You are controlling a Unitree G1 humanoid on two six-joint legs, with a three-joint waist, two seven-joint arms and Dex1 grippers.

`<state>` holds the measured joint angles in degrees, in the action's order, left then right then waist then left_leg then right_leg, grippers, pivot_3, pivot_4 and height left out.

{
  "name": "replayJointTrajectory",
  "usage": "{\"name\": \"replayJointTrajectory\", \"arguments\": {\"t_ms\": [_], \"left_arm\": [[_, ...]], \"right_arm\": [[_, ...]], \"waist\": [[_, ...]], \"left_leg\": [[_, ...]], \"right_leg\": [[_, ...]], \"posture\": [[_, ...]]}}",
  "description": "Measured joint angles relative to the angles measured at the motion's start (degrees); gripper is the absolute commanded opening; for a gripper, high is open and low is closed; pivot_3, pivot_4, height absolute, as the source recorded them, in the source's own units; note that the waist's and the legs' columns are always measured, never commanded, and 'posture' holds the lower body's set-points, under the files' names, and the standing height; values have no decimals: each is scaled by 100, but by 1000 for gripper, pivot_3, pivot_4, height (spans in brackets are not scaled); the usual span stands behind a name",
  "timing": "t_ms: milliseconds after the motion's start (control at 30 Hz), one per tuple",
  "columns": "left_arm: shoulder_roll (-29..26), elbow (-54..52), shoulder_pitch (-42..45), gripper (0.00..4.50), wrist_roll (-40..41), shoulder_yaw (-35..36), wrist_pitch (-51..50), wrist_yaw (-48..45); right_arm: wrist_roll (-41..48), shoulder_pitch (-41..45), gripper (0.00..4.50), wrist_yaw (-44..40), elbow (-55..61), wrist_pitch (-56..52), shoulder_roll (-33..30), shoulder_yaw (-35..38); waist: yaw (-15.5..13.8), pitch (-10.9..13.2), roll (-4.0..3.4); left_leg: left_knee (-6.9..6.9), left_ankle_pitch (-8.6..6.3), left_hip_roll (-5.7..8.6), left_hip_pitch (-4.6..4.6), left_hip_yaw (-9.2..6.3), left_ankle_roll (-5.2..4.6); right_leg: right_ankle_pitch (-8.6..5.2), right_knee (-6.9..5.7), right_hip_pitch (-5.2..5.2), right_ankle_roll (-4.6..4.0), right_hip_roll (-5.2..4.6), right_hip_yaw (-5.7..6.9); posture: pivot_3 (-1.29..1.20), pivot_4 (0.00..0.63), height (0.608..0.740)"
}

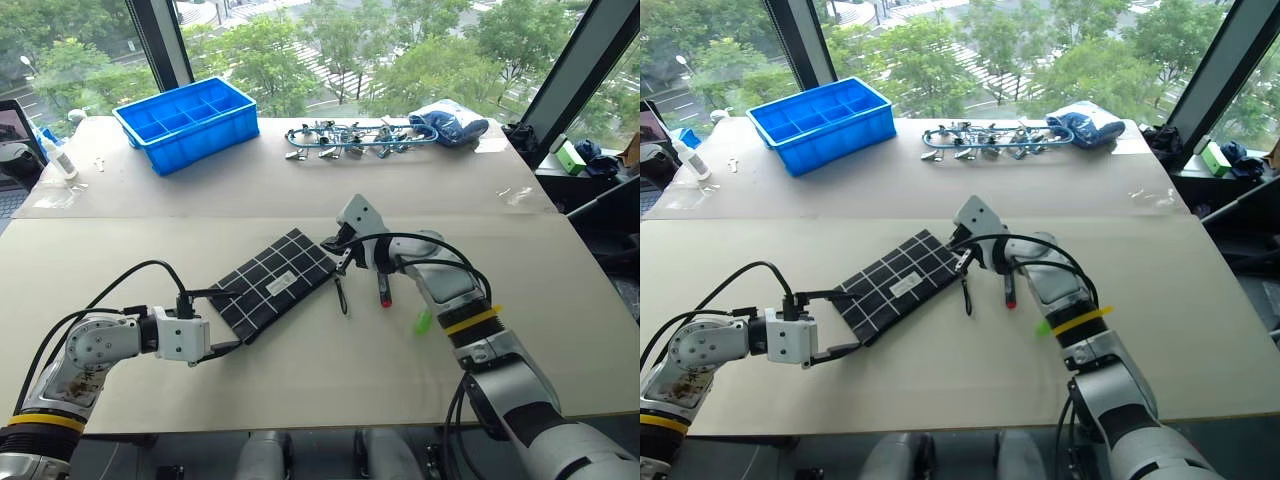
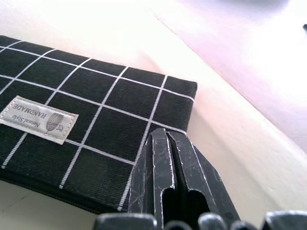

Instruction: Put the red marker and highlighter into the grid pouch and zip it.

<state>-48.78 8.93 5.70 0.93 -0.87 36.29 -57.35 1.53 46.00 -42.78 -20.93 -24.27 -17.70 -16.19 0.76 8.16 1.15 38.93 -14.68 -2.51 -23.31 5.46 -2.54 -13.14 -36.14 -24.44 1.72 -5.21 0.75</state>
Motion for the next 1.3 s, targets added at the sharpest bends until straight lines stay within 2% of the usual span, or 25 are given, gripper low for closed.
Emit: {"name": "replayJointTrajectory", "arguments": {"t_ms": [333,500,600,800,1000,1300], "left_arm": [[-40,-14,-23,4500,58,-17,-39,-20],[-41,-25,-24,4500,117,-33,-73,-55],[-41,-37,-23,4500,140,-40,-139,-65],[-40,-70,-20,4500,140,-59,-158,-74],[-40,-94,-23,4500,144,-76,-189,-74],[-40,-136,-37,4500,144,-76,-250,-67]], "right_arm": [[-541,-387,93,47,-88,390,-113,-360],[-576,-305,93,179,-207,391,-46,-314],[-483,-136,93,246,-338,389,-52,-17],[-163,-145,93,-15,183,4,42,184],[-67,-602,93,-117,419,-258,225,23],[-411,-576,93,5,377,29,197,-334]], "waist": [[25,-1,-1],[31,-1,-1],[25,0,-2],[20,0,-2],[14,0,-2],[18,-1,-2]], "left_leg": [[-1,0,-4,8,4,0],[-1,0,-5,6,5,0],[-2,0,-4,2,5,1],[-3,0,-5,1,5,0],[-2,0,-3,2,4,0],[-2,0,-4,15,4,0]], "right_leg": [[0,-2,3,-1,5,-3],[0,-3,-1,-1,5,-3],[0,-2,-4,-1,4,-3],[0,-1,-3,-1,4,-2],[0,-1,-2,-1,3,-2],[0,-2,9,-1,4,-2]], "posture": [[0,150,740],[0,150,740],[0,150,740],[0,150,740],[0,150,740],[0,150,740]]}}
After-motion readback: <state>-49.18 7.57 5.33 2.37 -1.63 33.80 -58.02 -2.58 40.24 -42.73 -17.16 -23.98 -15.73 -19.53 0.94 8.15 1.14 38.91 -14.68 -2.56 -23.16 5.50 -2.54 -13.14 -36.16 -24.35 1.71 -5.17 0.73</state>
